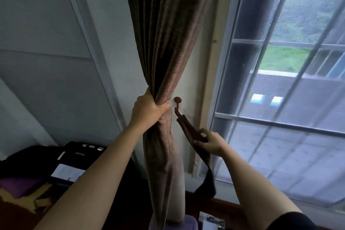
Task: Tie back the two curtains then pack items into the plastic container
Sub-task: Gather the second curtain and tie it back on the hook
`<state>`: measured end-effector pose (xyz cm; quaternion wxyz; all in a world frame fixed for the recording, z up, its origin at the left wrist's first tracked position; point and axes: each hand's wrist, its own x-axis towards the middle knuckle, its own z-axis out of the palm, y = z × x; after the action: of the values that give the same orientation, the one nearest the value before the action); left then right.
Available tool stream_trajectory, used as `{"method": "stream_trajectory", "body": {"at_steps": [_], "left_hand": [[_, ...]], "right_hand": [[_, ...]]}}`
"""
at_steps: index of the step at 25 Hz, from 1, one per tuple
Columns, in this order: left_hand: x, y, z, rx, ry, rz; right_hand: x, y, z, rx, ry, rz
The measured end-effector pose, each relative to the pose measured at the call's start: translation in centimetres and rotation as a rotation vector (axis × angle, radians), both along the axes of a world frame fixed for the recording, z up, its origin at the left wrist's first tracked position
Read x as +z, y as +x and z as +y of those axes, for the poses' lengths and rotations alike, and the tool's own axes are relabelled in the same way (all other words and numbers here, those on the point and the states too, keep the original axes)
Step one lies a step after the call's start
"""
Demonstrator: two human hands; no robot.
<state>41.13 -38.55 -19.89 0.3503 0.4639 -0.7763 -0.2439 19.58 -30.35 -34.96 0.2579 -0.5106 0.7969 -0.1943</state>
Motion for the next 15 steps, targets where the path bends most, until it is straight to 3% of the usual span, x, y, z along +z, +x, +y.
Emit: {"method": "stream_trajectory", "body": {"at_steps": [3,9,15], "left_hand": [[-0.7,-1.6,1.5,-0.021,0.016,0.032],[-1.6,-7.3,3.3,0.033,0.001,0.014],[-1.1,-13.8,5.4,0.126,0.069,0.017]], "right_hand": [[-0.1,-1.9,2.3,0.040,0.058,0.293],[4.7,-4.5,4.0,-0.030,-0.025,0.560],[9.8,-6.1,5.6,-0.092,0.027,0.572]]}}
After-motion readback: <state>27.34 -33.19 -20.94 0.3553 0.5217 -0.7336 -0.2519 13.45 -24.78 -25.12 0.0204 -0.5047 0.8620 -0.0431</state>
